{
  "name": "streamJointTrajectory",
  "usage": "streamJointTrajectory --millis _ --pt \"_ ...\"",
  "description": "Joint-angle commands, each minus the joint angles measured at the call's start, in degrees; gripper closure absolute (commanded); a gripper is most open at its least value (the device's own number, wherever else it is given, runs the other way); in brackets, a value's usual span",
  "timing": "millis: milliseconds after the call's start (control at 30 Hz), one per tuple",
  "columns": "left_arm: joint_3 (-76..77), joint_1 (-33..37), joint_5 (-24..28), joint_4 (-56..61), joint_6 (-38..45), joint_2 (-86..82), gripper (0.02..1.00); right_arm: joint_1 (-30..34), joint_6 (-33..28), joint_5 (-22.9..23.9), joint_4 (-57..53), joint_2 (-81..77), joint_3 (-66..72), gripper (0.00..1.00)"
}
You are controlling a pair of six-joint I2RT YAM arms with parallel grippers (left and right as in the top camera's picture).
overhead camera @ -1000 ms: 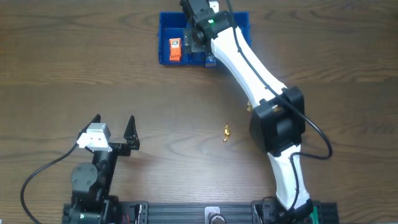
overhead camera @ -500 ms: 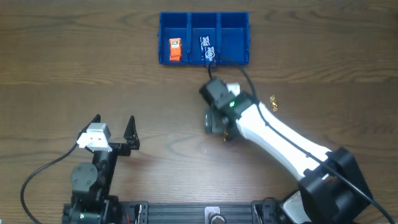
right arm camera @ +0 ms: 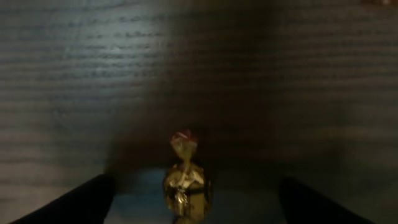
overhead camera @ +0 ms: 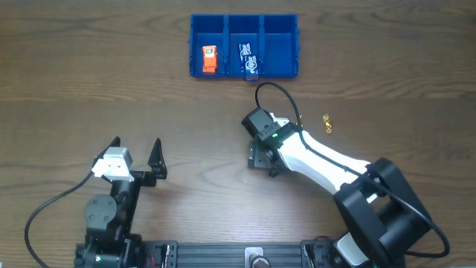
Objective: Sort Candies Into Trays
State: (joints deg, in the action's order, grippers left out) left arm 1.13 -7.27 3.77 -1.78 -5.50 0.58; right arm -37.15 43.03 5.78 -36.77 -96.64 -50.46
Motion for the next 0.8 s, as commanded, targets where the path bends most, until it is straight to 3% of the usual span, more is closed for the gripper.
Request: streamJointTrajectory --millis 33,300,533,700,800 --pt "-0.85 0.22 0.52 -2.38 0.81 -0.33 0.02 0.15 0.46 1.22 1.2 -0.57 0.22 0.303" --pt "-0.85 0.22 0.52 -2.38 0.81 -0.33 0.02 0.02 0.48 1.2 1.22 -0.57 0.22 0.709" --pt "-0.85 0.22 0.52 -2.38 0.81 -0.33 0.023 -0.28 -0.13 2.01 1.29 5.92 -0.52 0.796" --pt "-0.85 0.22 0.52 -2.38 0.81 -0.33 0.02 6.05 -9.81 10.75 -12.22 7.8 -21.86 0.801" --pt "-0.85 0.22 0.52 -2.38 0.81 -0.33 0.02 10.45 -17.03 12.44 -13.53 1.73 -37.68 0.801"
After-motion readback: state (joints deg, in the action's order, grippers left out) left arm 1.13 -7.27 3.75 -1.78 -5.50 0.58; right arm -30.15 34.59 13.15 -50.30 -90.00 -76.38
